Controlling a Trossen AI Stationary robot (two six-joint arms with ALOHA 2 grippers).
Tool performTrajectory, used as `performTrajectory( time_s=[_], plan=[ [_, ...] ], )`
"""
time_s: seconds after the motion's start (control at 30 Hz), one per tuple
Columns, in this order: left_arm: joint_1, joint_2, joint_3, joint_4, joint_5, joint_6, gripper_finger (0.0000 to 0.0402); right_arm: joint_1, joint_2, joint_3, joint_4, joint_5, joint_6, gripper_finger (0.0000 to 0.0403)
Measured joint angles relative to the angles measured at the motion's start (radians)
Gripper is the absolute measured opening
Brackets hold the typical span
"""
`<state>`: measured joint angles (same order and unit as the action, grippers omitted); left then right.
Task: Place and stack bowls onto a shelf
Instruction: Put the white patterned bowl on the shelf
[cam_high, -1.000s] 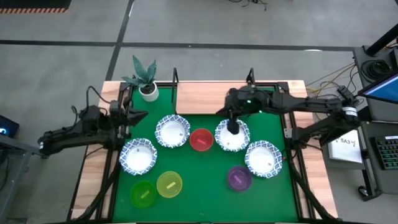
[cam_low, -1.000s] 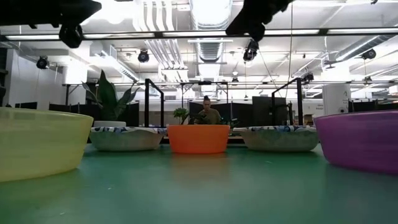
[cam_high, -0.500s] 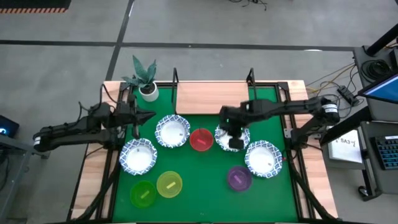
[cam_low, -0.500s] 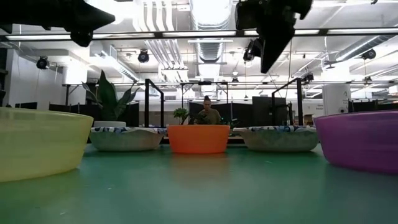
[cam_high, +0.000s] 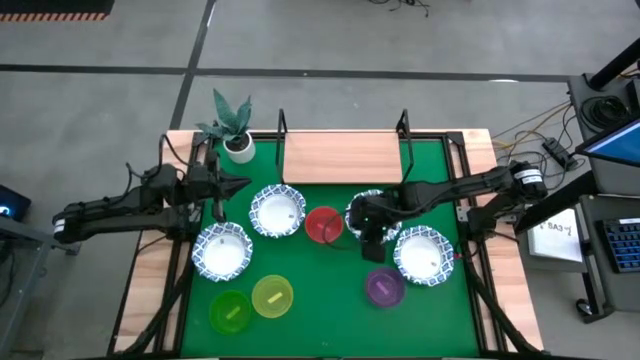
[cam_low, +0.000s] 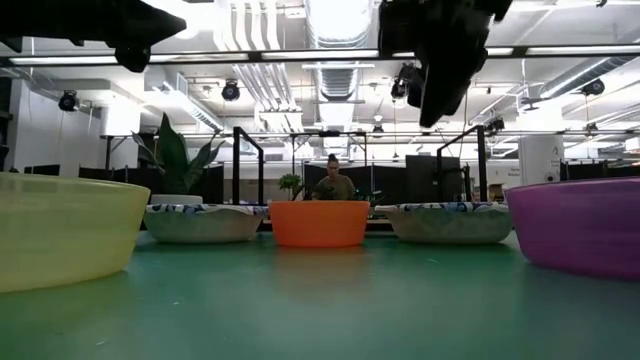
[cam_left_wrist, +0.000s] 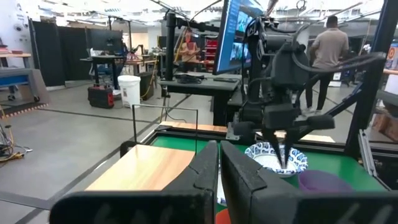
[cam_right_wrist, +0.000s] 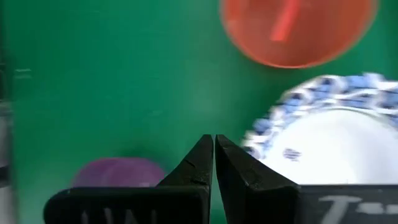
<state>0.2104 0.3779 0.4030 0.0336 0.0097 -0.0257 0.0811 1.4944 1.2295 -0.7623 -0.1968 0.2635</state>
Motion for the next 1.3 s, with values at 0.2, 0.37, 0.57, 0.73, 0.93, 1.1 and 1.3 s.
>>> performTrajectory(
  time_s=[0.2,0.37,0.57,0.73,0.93,1.1,1.3],
  plan=[
    [0.000,-0.001,0.000,-0.039,0.001,-0.012,0.0000,0.003,0.001,0.014,0.027,0.163,0.032,0.0009],
    [0.000,-0.014,0.011,-0.061,0.009,-0.018,0.0000,0.025,0.001,0.014,0.035,0.484,0.285,0.0009],
    [0.000,-0.048,0.046,-0.131,0.036,-0.018,0.0000,0.005,0.000,0.031,0.043,0.485,0.293,0.0009],
    [0.000,-0.076,0.059,-0.175,0.036,-0.018,0.0000,0.019,0.000,0.026,0.036,0.438,0.286,0.0036],
    [0.000,-0.095,0.059,-0.194,0.036,-0.017,0.0000,0.078,0.057,-0.004,0.030,0.371,0.196,0.0117],
    [0.000,-0.101,0.059,-0.201,0.036,-0.009,0.0000,0.121,0.165,0.004,0.018,0.351,0.153,0.0162],
    [0.000,-0.101,0.059,-0.201,0.036,-0.009,0.0000,0.108,0.255,0.013,-0.023,0.357,0.197,0.0164]
  ],
)
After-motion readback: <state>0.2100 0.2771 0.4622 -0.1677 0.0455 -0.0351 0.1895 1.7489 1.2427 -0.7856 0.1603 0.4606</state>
